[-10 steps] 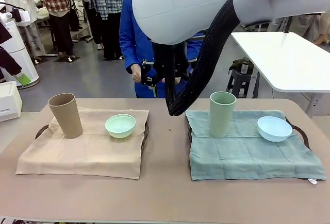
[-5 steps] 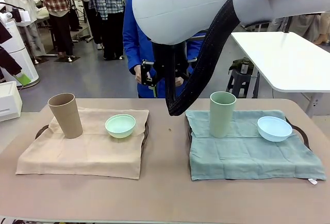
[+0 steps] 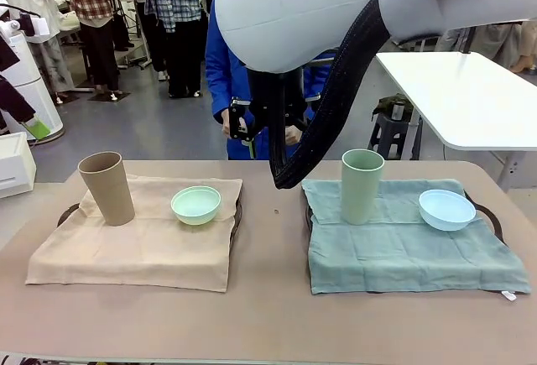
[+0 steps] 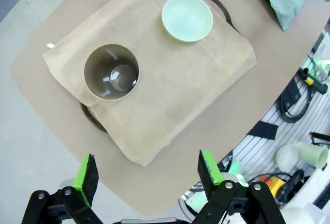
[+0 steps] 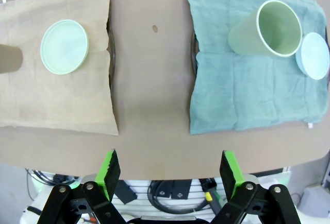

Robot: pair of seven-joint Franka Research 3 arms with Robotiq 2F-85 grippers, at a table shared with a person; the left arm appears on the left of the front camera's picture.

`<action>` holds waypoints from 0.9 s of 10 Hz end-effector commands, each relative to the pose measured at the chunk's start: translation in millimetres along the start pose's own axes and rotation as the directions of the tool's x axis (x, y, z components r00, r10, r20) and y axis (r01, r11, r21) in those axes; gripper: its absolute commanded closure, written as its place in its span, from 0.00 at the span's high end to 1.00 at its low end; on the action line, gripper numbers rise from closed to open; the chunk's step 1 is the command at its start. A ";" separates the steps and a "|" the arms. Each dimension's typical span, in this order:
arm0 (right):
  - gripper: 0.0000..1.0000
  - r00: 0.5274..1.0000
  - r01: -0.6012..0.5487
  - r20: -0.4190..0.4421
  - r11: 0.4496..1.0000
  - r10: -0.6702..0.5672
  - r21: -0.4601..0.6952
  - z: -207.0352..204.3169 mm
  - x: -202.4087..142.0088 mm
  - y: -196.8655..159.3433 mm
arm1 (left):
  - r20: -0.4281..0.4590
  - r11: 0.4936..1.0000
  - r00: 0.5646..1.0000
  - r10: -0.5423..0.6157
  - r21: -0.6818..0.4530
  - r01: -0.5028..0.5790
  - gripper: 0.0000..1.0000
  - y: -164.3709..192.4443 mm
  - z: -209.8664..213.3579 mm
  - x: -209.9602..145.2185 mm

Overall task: Set up a tray with a mat and arrange the tableware.
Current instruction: Place the Picnic Bowl and Reusable plastic cup back onto the Handle tray in front of the human's position.

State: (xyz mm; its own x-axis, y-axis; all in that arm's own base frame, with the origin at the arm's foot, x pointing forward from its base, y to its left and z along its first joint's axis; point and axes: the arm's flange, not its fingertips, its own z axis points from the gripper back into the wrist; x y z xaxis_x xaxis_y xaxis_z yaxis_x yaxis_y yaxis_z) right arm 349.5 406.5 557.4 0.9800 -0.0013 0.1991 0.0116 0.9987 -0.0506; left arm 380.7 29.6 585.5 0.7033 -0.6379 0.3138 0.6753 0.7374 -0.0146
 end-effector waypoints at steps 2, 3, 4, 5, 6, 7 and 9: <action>1.00 0.999 -0.043 -0.003 0.997 0.044 0.069 6.3 -2.6 -11.2 | 0.017 0.998 0.999 -0.047 -0.052 0.048 1.00 4.0 6.8 -2.7; 1.00 0.999 -0.039 -0.018 0.987 0.042 0.154 12.2 -6.8 -28.9 | 0.033 0.997 0.999 -0.023 -0.078 0.026 1.00 8.2 11.2 -3.6; 1.00 0.999 -0.017 -0.030 0.964 0.026 0.264 20.6 -17.5 -64.1 | 0.044 0.991 0.999 0.024 -0.129 -0.018 1.00 13.2 14.5 -6.9; 1.00 1.000 0.009 -0.018 0.953 -0.004 0.302 26.5 -24.0 -91.0 | 0.057 0.983 0.995 0.076 -0.170 -0.065 1.00 17.6 18.4 -9.1; 1.00 0.999 0.039 -0.001 0.932 -0.041 0.361 33.2 -29.9 -123.4 | 0.062 0.972 0.991 0.115 -0.214 -0.099 1.00 18.7 21.4 -10.0; 1.00 0.998 0.053 0.013 0.911 -0.064 0.409 37.0 -35.5 -156.4 | 0.069 0.948 0.984 0.164 -0.286 -0.139 1.00 20.7 24.6 -10.6; 1.00 0.995 0.050 0.043 0.836 -0.087 0.547 39.0 -49.8 -225.5 | 0.078 0.863 0.958 0.277 -0.459 -0.212 1.00 26.7 28.6 -18.2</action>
State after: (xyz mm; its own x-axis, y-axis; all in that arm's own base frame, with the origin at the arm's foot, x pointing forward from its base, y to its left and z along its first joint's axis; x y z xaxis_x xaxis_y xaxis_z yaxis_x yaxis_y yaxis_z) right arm 302.3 214.7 614.2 0.9698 -0.0960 0.2244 -0.0110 0.9013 0.4331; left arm 374.1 61.2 600.1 0.7978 -0.4705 0.3771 0.5992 0.6883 -0.4088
